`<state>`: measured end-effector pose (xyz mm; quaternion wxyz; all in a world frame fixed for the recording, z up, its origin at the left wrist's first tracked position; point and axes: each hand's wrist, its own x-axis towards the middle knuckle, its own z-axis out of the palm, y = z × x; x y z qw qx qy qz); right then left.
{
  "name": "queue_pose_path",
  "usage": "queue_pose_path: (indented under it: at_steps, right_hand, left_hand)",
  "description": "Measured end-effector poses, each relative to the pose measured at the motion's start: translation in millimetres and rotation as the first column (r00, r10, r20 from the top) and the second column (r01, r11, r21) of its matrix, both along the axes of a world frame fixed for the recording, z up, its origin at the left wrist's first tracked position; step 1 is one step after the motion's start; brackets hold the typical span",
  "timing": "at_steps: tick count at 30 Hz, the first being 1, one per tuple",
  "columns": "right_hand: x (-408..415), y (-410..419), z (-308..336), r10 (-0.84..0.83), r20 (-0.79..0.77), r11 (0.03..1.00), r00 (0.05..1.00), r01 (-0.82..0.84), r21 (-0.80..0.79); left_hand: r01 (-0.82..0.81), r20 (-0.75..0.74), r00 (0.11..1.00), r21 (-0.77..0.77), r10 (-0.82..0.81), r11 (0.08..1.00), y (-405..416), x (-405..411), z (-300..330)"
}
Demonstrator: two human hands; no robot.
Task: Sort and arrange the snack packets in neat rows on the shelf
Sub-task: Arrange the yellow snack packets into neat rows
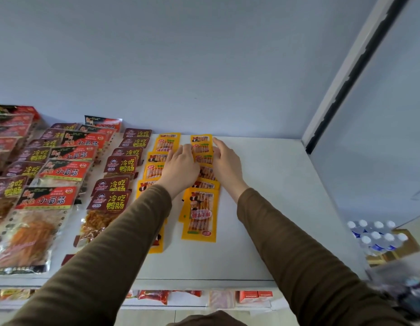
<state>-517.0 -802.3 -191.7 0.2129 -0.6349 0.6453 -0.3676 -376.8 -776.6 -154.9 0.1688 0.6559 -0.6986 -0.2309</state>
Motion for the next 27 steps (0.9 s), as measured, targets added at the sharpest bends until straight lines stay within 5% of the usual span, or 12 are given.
queue_pose_path:
  at_steps: [6, 12, 16, 21, 27]
  right_hand:
    - [-4.3, 1.5, 6.9, 0.037, -0.018, 0.999, 0.999, -0.036, 0.033]
    - [-28.9, 31.5, 23.1, 0.034, 0.167, 0.996, 0.985, -0.046, 0.075]
    - [-32.3, 59.2, 17.9, 0.082, 0.054, 0.991, 0.995, -0.086, 0.098]
    - [-18.7, 96.6, 13.8, 0.018, -0.161, 1.000, 0.987, -0.013, 0.027]
    - [2.7, 121.2, 5.5, 0.112, 0.362, 0.985, 0.925, -0.151, 0.081]
  left_hand:
    - [0.063, 0.132, 0.989, 0.011, -0.064, 0.998, -9.7, 4.1, -2.5]
    - [0.063, 0.153, 0.988, -0.190, -0.034, 0.980, 55.1, 23.4, 19.4]
    - [0.109, 0.154, 0.983, -0.064, -0.098, 0.992, 117.4, 14.2, 16.4]
    - [0.084, 0.105, 0.992, -0.123, -0.071, 0.989, 138.8, 4.2, -1.7]
    - [0.049, -0.163, 0.985, -0.088, -0.063, 0.995, 141.1, 9.4, 2.3]
